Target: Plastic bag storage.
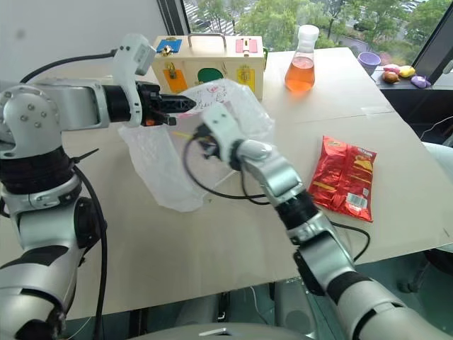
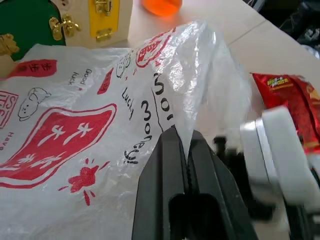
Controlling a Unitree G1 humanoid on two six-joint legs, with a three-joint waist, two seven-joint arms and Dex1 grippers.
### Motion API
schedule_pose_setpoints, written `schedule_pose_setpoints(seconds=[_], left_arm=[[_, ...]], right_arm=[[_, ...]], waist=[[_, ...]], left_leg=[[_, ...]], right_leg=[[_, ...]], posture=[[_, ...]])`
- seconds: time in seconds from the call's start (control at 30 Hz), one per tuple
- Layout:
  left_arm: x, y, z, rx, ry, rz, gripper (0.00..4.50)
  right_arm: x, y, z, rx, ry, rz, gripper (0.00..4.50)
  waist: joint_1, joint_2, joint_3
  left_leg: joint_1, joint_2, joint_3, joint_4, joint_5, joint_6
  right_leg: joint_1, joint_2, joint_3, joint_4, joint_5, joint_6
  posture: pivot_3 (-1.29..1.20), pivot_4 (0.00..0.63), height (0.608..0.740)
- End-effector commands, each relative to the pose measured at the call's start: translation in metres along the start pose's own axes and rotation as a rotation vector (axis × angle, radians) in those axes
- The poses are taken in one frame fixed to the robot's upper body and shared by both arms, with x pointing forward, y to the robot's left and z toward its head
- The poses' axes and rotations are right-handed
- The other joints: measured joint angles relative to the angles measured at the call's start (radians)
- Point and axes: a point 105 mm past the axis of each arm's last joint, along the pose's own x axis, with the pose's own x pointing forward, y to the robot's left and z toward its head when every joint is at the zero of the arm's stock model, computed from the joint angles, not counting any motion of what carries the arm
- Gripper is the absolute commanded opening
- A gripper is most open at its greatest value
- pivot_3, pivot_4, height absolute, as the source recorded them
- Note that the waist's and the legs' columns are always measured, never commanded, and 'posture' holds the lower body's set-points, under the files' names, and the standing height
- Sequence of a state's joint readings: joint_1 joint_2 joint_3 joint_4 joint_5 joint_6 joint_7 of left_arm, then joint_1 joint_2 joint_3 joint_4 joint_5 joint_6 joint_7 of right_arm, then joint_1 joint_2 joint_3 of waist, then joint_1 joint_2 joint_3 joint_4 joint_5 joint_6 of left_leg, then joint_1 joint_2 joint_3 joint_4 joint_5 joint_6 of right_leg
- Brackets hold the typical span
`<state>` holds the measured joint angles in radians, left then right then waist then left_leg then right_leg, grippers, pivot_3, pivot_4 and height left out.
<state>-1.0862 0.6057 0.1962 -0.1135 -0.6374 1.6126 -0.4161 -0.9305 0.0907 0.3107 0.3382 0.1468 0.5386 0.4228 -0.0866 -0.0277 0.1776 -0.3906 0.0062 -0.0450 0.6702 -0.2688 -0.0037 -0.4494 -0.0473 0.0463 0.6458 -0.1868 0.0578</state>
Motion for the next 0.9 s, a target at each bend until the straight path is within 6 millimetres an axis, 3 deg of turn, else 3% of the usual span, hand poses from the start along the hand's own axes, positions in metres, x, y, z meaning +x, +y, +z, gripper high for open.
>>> schedule_pose_setpoints(seconds=[0.03, 0.1, 0.17, 0.23, 0.3, 0.37, 0.5, 0.57, 0.67, 0.77, 0.9], left_arm=[[-0.008, -0.001, 0.012, 0.001, -0.069, 0.017, 0.00], [-0.007, 0.004, 0.011, -0.020, -0.077, 0.046, 0.00], [-0.004, 0.013, 0.007, -0.051, -0.082, 0.112, 0.00], [0.003, 0.022, 0.004, -0.054, -0.105, 0.176, 0.00], [0.009, 0.023, 0.003, -0.095, -0.119, 0.174, 0.00], [0.014, 0.023, 0.003, -0.121, -0.129, 0.167, 0.00], [0.024, 0.014, 0.003, -0.113, -0.150, 0.116, 0.00], [0.028, 0.016, 0.002, -0.112, -0.158, 0.114, 0.00], [0.032, 0.018, 0.004, -0.110, -0.169, 0.111, 0.00], [0.042, 0.010, 0.004, -0.097, -0.171, 0.067, 0.00], [0.056, -0.014, 0.001, -0.042, -0.149, -0.054, 0.00]], right_arm=[[-0.004, -0.018, 0.003, -0.103, -0.049, -0.074, 2.51], [-0.018, -0.019, 0.004, -0.115, -0.075, -0.059, 3.42], [-0.048, -0.020, 0.004, -0.073, -0.114, 0.005, 3.42], [-0.091, -0.018, 0.012, -0.099, -0.169, 0.042, 3.93], [-0.116, -0.014, 0.018, -0.099, -0.189, 0.046, 4.41], [-0.128, -0.009, 0.017, -0.101, -0.168, 0.058, 4.41], [-0.181, 0.011, 0.005, -0.127, -0.086, 0.102, 4.41], [-0.210, 0.010, 0.001, -0.117, -0.047, 0.004, 4.41], [-0.239, 0.009, -0.006, -0.171, 0.043, -0.118, 4.41], [-0.252, 0.013, -0.014, -0.223, 0.118, -0.146, 4.41], [-0.228, 0.008, -0.013, -0.119, 0.018, -0.124, 4.41]], waist=[[0.010, 0.000, 0.000], [0.021, 0.000, 0.000], [0.039, 0.000, 0.000], [0.047, 0.000, 0.000], [0.051, 0.000, 0.000], [0.046, 0.000, 0.000], [0.047, 0.000, 0.000], [0.051, 0.000, 0.000], [0.052, 0.000, 0.000], [0.052, 0.000, 0.000], [0.045, 0.000, 0.000]], left_leg=[[0.000, -0.001, -0.001, 0.000, 0.000, 0.000], [-0.002, -0.003, -0.004, 0.001, 0.000, -0.001], [-0.004, -0.005, -0.006, 0.001, 0.001, -0.002], [-0.006, -0.006, -0.007, 0.002, 0.002, -0.004], [-0.010, -0.006, -0.008, 0.001, 0.002, -0.004], [-0.010, -0.005, -0.007, 0.001, 0.002, -0.004], [-0.006, -0.003, -0.006, 0.000, 0.000, 0.000], [-0.006, -0.004, -0.006, 0.001, 0.000, 0.000], [-0.005, -0.004, -0.005, 0.003, 0.000, 0.001], [-0.004, -0.004, -0.005, 0.004, 0.000, 0.001], [0.003, -0.003, -0.004, 0.004, 0.000, 0.001]], right_leg=[[0.001, -0.001, -0.001, 0.000, 0.000, 0.000], [0.001, -0.004, -0.003, -0.001, 0.000, 0.000], [0.001, -0.006, -0.004, -0.003, 0.000, 0.000], [0.001, -0.007, -0.005, -0.003, 0.000, 0.000], [0.001, -0.007, -0.008, -0.004, 0.000, 0.000], [0.000, -0.006, -0.008, -0.005, 0.000, 0.000], [0.001, -0.004, -0.007, -0.006, -0.001, -0.001], [0.002, -0.004, -0.007, -0.006, -0.001, -0.001], [0.003, -0.005, -0.006, -0.004, -0.001, 0.000], [0.005, -0.004, -0.006, -0.004, -0.001, 0.000], [0.010, -0.002, -0.004, -0.004, -0.001, 0.000]], posture=[[0.00, 0.150, 0.740], [0.00, 0.150, 0.740], [0.00, 0.150, 0.740], [0.00, 0.150, 0.740], [0.00, 0.150, 0.740], [0.00, 0.150, 0.740], [0.00, 0.150, 0.740], [0.00, 0.150, 0.740], [0.00, 0.150, 0.740], [0.00, 0.150, 0.740], [0.00, 0.150, 0.740]])
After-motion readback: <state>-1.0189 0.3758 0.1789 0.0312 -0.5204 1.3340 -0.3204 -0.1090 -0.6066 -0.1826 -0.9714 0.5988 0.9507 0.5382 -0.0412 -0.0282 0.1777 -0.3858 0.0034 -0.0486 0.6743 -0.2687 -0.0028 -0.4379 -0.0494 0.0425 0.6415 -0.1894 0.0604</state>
